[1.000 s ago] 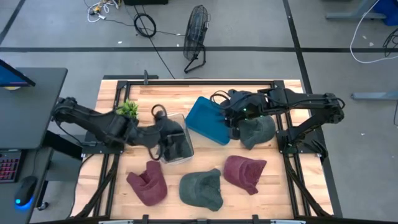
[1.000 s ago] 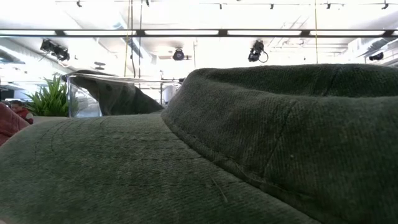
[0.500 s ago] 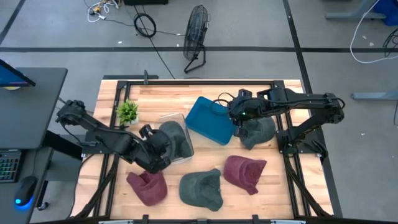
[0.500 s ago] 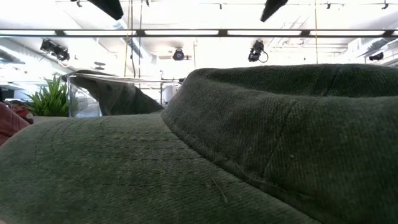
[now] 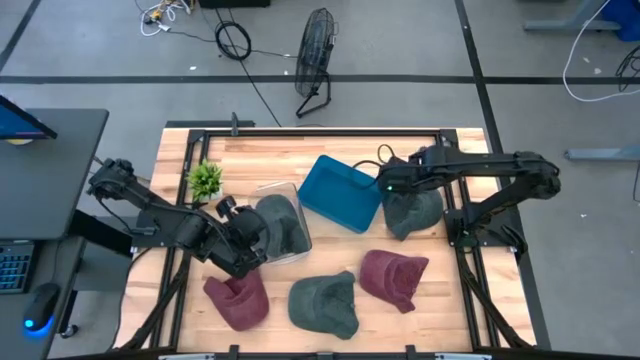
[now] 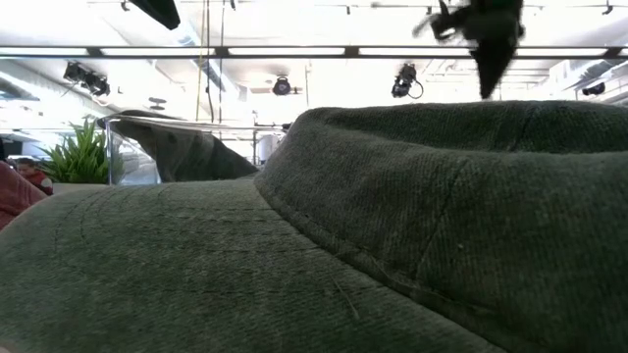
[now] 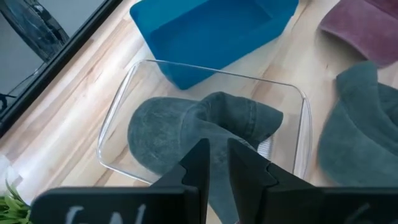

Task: Pick & Place hat
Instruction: Put the top gray cap into the transparent bin

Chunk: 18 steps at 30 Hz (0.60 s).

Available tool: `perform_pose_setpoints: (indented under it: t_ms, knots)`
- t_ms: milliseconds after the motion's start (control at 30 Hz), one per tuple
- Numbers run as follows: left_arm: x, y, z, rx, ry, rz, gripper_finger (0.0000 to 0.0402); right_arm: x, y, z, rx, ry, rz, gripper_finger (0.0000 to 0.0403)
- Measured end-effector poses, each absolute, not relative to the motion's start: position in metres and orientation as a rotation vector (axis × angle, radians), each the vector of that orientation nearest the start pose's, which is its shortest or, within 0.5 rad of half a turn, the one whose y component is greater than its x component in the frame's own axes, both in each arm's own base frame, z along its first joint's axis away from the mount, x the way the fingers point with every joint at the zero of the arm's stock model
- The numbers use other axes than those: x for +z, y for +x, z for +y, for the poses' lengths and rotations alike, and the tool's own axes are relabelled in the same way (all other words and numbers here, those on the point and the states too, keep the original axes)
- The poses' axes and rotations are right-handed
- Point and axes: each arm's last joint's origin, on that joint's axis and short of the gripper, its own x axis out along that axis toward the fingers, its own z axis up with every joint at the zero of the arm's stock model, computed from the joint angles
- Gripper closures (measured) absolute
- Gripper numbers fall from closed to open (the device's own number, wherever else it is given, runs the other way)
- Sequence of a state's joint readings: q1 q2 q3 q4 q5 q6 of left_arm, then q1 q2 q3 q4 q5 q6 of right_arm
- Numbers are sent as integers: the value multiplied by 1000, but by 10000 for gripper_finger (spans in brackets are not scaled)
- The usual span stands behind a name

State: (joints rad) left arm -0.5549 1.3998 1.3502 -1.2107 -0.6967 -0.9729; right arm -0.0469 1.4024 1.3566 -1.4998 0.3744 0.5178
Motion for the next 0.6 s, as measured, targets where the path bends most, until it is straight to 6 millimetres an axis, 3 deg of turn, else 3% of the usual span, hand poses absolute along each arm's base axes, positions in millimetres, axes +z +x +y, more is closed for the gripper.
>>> perform_pose_setpoints:
  t_ms: [167, 433, 600]
  knots:
    - [326, 222, -116, 570, -119, 824, 344, 279, 203, -39, -851, 252, 1483, 283]
    - [326, 222, -115, 580, -106, 824, 344, 223, 193, -69, -906, 485, 1446, 283]
    - [326, 222, -115, 580, -107, 824, 344, 197, 186, -77, -899, 572, 1430, 283]
